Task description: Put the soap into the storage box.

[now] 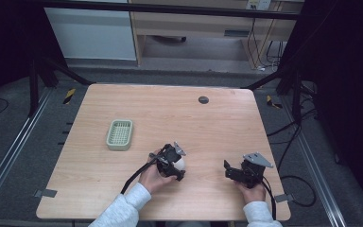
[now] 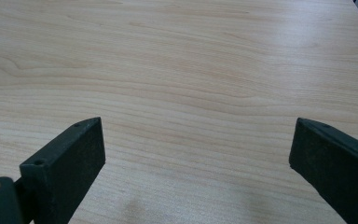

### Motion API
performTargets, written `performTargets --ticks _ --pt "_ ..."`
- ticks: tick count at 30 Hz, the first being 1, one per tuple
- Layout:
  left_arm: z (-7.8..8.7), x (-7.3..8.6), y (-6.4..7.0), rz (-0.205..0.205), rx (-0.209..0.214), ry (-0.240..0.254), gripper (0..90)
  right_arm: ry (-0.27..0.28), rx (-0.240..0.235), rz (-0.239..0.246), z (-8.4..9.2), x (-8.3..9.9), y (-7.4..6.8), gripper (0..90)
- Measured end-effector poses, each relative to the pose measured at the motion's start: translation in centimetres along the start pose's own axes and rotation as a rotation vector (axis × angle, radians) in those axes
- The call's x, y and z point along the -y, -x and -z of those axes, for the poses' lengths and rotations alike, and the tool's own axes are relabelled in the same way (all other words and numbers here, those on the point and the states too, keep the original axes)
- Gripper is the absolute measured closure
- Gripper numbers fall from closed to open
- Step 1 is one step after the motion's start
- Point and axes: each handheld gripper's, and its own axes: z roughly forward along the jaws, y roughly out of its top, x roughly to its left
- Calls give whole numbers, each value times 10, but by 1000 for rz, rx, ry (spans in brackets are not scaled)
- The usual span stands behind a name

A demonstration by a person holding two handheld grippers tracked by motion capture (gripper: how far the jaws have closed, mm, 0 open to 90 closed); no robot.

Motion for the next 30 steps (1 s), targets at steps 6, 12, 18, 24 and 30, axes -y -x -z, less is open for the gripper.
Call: performTargets --ticks 6,12,18,24,30 --pt "8 -1 0 -1 1 16 226 -1 0 0 0 0 0 38" --pt "22 1 -1 -10 4 33 226 0 0 -2 0 0 0 38" --pt "33 3 -3 -10 -2 45 226 0 2 -2 0 0 0 38" --pt "42 5 -7 0 -8 57 226 1 3 0 0 0 0 38" --pt "58 8 -14 14 -25 82 226 0 3 0 0 0 0 38"
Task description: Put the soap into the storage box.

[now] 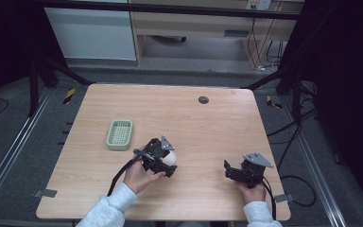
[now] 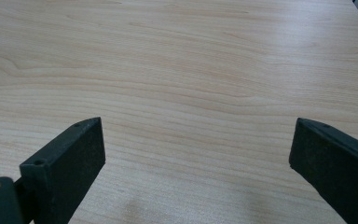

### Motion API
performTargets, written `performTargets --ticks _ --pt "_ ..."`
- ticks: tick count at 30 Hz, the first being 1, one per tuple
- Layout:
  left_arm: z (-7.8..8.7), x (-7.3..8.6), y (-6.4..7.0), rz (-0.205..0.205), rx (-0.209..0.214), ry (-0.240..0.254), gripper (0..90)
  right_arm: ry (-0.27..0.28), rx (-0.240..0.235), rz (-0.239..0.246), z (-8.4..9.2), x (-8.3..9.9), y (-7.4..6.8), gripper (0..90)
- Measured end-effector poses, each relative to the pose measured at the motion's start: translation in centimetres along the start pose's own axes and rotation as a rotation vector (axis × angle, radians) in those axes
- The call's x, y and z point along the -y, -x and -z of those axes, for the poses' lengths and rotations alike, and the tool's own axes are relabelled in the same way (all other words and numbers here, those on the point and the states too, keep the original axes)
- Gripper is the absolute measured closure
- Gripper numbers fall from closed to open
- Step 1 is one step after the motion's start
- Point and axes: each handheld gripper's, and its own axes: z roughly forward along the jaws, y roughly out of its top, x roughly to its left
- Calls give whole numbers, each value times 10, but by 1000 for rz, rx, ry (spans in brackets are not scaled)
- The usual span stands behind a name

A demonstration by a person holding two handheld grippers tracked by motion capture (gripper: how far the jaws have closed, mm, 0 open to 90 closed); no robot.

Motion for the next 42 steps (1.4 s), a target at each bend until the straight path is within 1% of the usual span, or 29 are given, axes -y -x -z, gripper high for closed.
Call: performTargets --ticks 3,4,6,12,14,15,16,17,18,19,21,23,24,25,30,33,35,36,42 --pt "4 1 -3 -1 -5 2 226 0 0 1 0 0 0 38" --pt "8 1 -5 10 -12 14 226 -1 -1 0 0 0 0 38" --pt "13 2 -7 12 -16 17 227 -1 -2 1 0 0 0 38" --pt "26 5 -16 41 -32 54 226 -2 -2 1 0 0 0 38" --pt "28 5 -18 44 -35 57 226 -1 -1 5 0 0 0 38" --pt "31 6 -20 42 -38 53 226 -1 -1 4 0 0 0 38" --pt "35 7 -23 53 -48 66 226 -3 -3 2 0 0 0 38" --pt "35 7 -23 53 -48 66 226 -3 -3 2 0 0 0 38" --pt "39 8 -27 66 -51 76 226 -3 -2 3 0 0 0 38" --pt "39 8 -27 66 -51 76 226 -3 -2 3 0 0 0 38" --pt "45 9 -34 76 -64 81 227 -3 -2 3 0 0 0 38" --pt "47 10 -36 80 -68 81 226 -2 -2 5 0 0 0 38" --pt "50 11 -41 86 -80 80 227 -2 -2 1 0 0 0 38" --pt "50 11 -41 86 -80 80 226 -2 -2 1 0 0 0 38" --pt "56 14 -54 109 -98 83 226 2 -2 3 0 0 0 38" --pt "57 15 -58 117 -103 80 227 2 -3 4 0 0 0 38" --pt "58 18 -64 132 -112 81 227 1 -3 4 0 0 0 38" --pt "58 18 -64 132 -112 81 226 0 -4 4 0 0 0 38" --pt "61 22 -77 158 -136 76 226 0 -3 5 0 0 0 38"
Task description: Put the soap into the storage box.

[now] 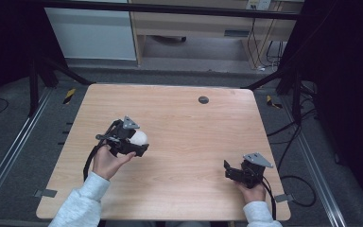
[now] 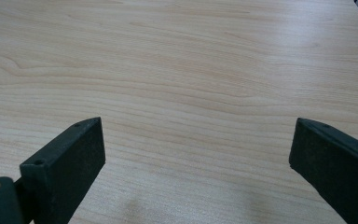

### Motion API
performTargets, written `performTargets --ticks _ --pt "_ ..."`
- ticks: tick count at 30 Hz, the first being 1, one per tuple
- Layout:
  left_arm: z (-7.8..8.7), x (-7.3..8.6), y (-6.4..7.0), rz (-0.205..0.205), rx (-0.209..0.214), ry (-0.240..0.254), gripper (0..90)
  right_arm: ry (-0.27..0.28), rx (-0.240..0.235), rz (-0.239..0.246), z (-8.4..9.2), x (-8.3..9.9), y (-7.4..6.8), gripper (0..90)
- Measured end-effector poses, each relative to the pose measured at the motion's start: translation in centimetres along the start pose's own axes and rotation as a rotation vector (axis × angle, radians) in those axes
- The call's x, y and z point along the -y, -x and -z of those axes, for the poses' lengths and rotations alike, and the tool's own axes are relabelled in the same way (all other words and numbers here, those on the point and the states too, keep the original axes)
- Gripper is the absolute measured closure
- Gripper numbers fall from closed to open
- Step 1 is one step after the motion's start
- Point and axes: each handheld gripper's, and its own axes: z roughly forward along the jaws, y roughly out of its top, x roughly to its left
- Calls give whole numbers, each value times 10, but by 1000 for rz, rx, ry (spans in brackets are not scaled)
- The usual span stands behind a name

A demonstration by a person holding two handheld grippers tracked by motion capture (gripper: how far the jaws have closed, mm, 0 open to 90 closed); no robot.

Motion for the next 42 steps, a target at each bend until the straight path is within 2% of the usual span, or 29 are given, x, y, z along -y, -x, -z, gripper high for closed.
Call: performTargets --ticks 16,27,42 --pt "0 1 -23 40 -34 0 226 1 1 2 0 0 0 38" --pt "-4 0 -42 76 -65 -10 226 -2 -1 -1 0 0 0 38" --pt "-10 1 -61 113 -95 -17 226 -2 0 5 -1 0 0 38"
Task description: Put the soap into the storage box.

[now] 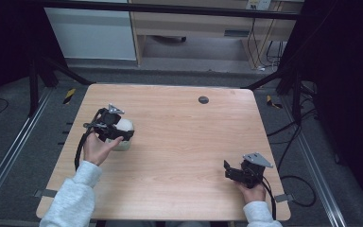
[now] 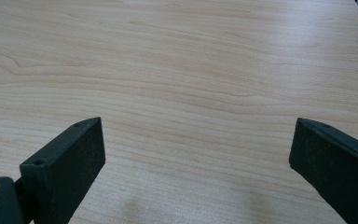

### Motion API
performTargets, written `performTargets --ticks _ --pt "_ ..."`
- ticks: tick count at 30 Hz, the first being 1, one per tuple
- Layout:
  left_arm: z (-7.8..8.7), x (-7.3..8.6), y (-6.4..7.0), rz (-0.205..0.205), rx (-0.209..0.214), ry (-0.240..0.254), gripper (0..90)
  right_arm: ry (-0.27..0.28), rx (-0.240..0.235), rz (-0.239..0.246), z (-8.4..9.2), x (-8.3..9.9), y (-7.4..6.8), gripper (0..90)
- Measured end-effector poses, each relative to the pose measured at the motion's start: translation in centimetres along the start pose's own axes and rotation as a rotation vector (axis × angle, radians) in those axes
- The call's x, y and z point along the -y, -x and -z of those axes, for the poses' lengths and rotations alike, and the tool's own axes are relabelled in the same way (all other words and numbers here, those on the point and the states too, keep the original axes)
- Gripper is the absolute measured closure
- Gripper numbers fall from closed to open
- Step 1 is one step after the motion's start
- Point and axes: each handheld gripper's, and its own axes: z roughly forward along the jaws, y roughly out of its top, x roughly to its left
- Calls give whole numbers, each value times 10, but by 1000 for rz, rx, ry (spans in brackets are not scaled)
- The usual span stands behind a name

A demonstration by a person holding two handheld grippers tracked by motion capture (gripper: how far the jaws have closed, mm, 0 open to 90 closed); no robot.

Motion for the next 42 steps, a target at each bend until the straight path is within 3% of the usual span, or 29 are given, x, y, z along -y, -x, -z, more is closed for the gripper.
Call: performTargets --ticks 15,34,42 --pt "-17 3 -22 54 -32 -24 226 -1 -2 -6 0 0 0 38" --pt "-35 9 -33 92 -40 -61 227 1 2 -7 1 0 1 38" --pt "-41 13 -33 87 -44 -84 226 1 1 -5 0 0 0 38"
